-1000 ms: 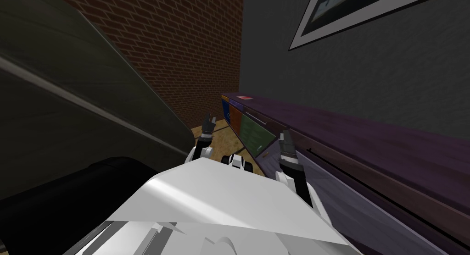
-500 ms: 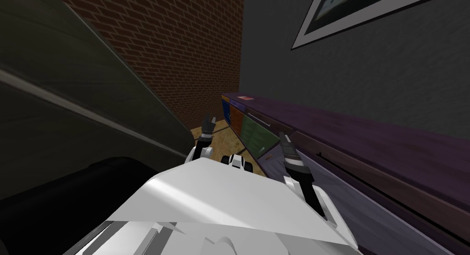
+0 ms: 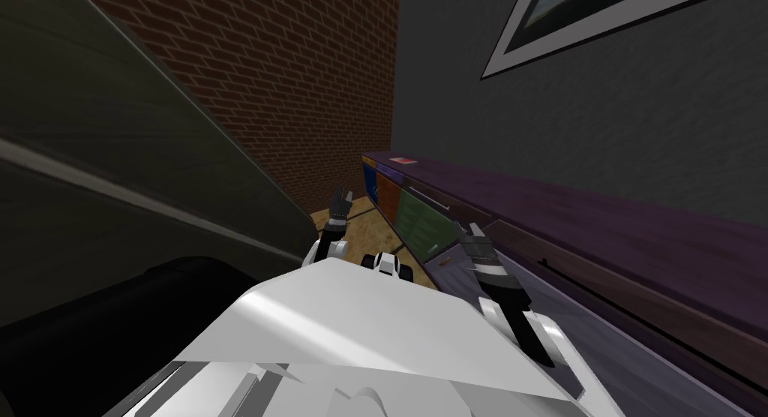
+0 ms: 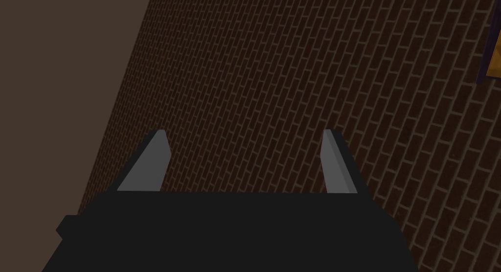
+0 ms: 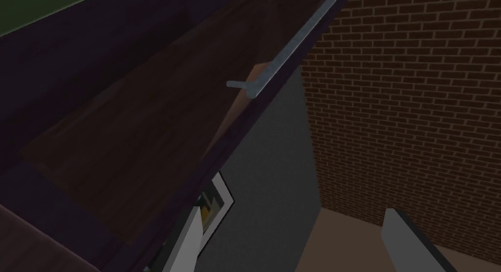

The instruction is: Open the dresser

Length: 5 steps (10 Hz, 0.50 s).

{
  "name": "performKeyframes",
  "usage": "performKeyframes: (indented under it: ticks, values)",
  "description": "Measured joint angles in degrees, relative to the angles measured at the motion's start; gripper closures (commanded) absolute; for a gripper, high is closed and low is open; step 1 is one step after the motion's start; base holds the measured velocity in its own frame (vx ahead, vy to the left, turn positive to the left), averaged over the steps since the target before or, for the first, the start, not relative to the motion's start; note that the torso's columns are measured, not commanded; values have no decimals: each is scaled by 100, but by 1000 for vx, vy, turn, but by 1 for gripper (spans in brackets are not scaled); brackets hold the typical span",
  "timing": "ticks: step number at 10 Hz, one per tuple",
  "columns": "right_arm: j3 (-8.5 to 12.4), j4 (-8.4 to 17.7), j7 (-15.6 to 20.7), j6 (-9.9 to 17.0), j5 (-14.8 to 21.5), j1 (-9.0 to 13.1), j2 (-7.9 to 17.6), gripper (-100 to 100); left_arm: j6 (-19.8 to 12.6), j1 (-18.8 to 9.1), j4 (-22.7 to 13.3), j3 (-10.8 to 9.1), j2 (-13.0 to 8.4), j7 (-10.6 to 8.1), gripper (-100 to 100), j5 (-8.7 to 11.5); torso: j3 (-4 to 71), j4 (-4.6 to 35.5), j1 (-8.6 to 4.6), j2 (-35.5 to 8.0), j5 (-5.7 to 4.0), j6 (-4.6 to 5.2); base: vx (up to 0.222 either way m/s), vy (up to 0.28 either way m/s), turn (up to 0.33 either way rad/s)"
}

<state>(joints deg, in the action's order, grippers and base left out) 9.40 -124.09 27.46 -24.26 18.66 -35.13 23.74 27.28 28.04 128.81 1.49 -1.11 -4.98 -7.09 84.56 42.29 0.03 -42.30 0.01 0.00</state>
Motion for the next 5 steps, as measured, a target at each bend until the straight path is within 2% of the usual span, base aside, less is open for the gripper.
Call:
performKeyframes:
  ticks: [4, 5]
  values:
    - [360, 130, 663, 77, 693, -134, 600, -100, 0, 0, 0, 0, 0, 0, 0, 0, 2, -1, -7, 3, -2, 0, 43, 77, -25]
    - [398, 134, 758, 103, 802, -150, 673, -100, 0, 0, 0, 0, 0, 0, 0, 0, 1, -1, -9, 2, -3, -1, 30, 65, -15]
